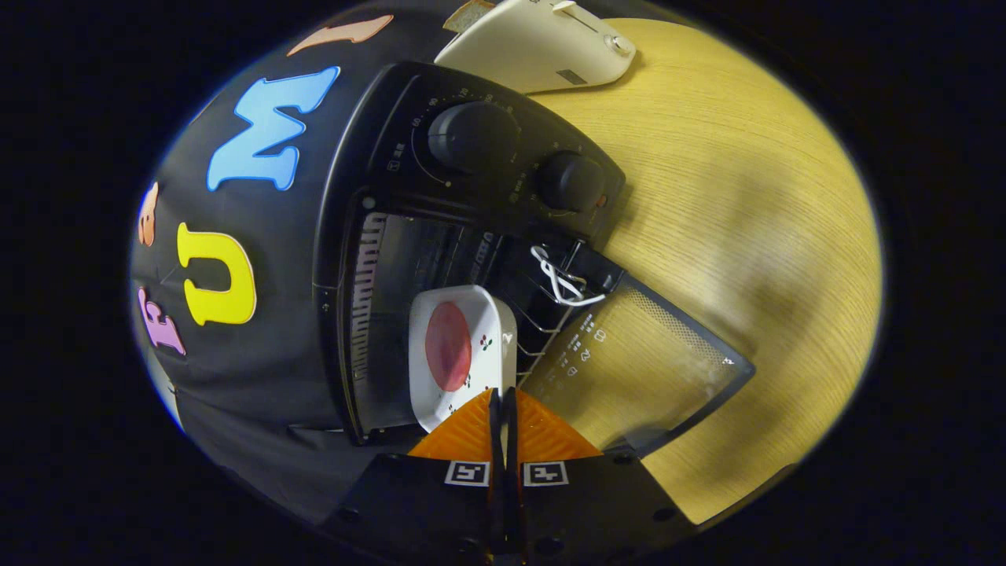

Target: Open the toaster oven, put the food inside, and close the toaster oven door.

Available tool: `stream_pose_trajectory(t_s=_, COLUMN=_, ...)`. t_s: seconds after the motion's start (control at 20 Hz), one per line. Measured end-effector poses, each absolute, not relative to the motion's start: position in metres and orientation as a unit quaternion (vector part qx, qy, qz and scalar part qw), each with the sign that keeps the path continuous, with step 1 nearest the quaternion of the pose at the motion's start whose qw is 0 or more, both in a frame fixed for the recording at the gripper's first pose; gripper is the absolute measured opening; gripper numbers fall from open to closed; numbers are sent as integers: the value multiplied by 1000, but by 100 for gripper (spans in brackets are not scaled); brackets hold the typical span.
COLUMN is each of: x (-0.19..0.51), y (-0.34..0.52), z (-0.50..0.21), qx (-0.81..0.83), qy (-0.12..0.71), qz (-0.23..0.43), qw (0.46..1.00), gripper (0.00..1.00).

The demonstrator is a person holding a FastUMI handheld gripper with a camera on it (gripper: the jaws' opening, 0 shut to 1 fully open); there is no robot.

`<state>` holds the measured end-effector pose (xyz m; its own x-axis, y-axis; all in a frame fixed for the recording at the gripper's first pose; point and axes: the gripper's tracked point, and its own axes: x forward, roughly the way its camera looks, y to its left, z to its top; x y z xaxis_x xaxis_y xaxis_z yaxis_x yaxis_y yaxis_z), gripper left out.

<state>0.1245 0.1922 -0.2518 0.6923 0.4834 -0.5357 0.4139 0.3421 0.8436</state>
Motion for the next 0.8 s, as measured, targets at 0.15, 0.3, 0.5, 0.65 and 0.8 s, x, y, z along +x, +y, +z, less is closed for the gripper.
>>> stream_pose_trajectory(t_s=0.15, x=142, y=195, z=-258, qx=580, qy=369, qz=6, qw=727, gripper=2)
stream_pose_trajectory(t_s=0.3, x=160, y=199, z=-260, qx=593, qy=352, qz=-7, qw=724, gripper=3)
stream_pose_trajectory(t_s=0.5, x=171, y=210, z=-259, qx=601, qy=343, qz=-12, qw=721, gripper=3)
stream_pose_trajectory(t_s=0.65, x=177, y=219, z=-251, qx=604, qy=333, qz=5, qw=724, gripper=6)
stream_pose_trajectory(t_s=0.8, x=177, y=224, z=-245, qx=601, qy=335, qz=21, qw=725, gripper=11)
